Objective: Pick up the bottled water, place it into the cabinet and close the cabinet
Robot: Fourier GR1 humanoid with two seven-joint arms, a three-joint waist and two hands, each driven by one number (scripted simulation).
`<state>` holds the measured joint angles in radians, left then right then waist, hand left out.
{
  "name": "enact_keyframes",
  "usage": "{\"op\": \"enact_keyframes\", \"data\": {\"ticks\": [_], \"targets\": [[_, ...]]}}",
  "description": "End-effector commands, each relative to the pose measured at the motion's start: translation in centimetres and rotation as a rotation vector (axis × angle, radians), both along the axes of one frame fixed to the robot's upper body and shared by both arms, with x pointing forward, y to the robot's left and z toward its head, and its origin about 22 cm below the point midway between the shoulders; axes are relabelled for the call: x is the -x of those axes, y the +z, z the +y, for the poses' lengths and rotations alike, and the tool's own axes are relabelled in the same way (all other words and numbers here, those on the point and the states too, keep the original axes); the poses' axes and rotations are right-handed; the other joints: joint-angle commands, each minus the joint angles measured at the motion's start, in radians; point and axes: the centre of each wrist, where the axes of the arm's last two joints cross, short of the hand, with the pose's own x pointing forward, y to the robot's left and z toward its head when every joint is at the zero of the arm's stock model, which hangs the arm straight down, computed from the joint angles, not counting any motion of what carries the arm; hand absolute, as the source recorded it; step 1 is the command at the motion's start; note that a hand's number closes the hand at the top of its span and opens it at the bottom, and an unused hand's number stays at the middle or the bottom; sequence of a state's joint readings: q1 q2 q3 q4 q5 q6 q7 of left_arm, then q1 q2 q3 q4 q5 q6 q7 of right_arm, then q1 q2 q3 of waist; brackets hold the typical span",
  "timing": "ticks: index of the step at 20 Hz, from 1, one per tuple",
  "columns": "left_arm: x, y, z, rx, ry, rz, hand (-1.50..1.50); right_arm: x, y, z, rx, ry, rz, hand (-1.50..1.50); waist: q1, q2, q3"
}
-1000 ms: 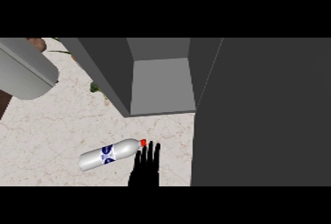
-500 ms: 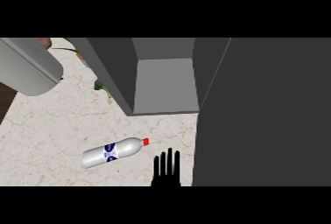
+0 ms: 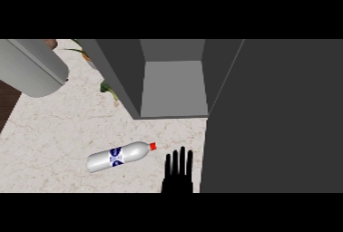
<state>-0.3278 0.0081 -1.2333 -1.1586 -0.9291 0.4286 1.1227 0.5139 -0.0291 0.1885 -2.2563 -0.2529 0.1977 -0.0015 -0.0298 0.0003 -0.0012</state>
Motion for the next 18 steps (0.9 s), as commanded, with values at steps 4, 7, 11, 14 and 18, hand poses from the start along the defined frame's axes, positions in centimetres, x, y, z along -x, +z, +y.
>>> {"op": "enact_keyframes", "data": {"ticks": [4, 7, 11, 14, 18], "targets": [[-1.9, 1.3, -0.6, -0.037, 0.106, -0.019, -1.5, 0.2, -1.4, -1.0, 0.014, -0.005, -0.009, -1.5, 0.011, 0.0, 0.001], [-3.4, 0.9, 0.2, -0.069, 0.088, -0.019, -1.5, 1.3, -1.5, 0.1, 0.004, 0.001, 0.0, -1.5, 0.018, -0.002, 0.001], [-5.1, 2.7, -0.2, -0.093, 0.084, -0.016, -1.5, -0.4, -1.9, -1.5, 0.004, -0.004, -0.004, -1.5, 0.022, 0.0, 0.002], [-6.0, 3.7, 2.0, -0.116, 0.107, -0.012, -1.5, 3.0, -1.1, -1.5, 0.002, -0.004, -0.009, -1.5, 0.02, -0.004, 0.002], [-6.6, 3.2, 2.7, -0.122, 0.117, -0.004, -1.5, 2.9, -2.3, 0.3, 0.01, 0.004, 0.002, -1.5, 0.022, -0.003, 0.001]]}}
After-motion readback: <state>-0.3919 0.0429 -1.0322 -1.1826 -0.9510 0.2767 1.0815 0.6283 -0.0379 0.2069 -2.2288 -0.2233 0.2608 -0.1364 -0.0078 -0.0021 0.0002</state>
